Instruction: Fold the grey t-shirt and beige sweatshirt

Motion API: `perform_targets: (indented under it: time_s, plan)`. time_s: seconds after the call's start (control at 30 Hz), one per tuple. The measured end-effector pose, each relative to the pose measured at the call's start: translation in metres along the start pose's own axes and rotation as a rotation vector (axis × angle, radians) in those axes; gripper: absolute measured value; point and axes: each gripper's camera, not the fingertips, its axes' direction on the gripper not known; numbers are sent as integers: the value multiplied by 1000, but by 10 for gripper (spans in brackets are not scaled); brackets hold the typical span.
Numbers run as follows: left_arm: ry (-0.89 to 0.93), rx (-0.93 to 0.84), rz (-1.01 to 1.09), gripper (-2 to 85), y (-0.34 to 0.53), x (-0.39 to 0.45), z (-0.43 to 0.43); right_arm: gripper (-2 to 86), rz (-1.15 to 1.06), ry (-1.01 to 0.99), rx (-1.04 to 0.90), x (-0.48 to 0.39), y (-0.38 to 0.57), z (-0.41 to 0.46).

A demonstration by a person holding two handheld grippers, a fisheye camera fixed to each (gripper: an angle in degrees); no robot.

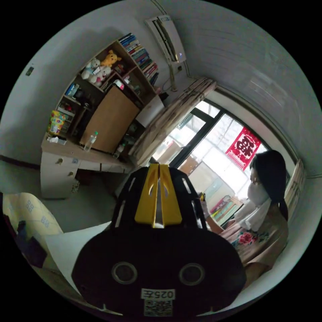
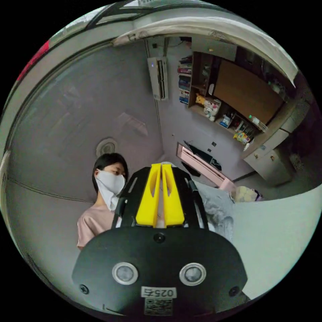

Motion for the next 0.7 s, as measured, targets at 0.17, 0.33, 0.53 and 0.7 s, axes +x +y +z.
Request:
perform_targets:
  time_s: [0.17, 0.33, 0.53, 0.7]
  plan:
    - [39, 119, 97, -9, 6, 22, -41, -9, -95, 168, -92, -50, -28, 4]
    - [34, 239, 240, -9, 8, 64, -81, -10, -164, 116, -76, -77, -33, -4]
    - [50, 234, 271, -9, -9, 91, -101, -9, -383, 70, -50, -108, -13, -7]
    - [141, 326, 334, -9, -19, 127, -126, -9, -593, 47, -24, -167, 2, -1]
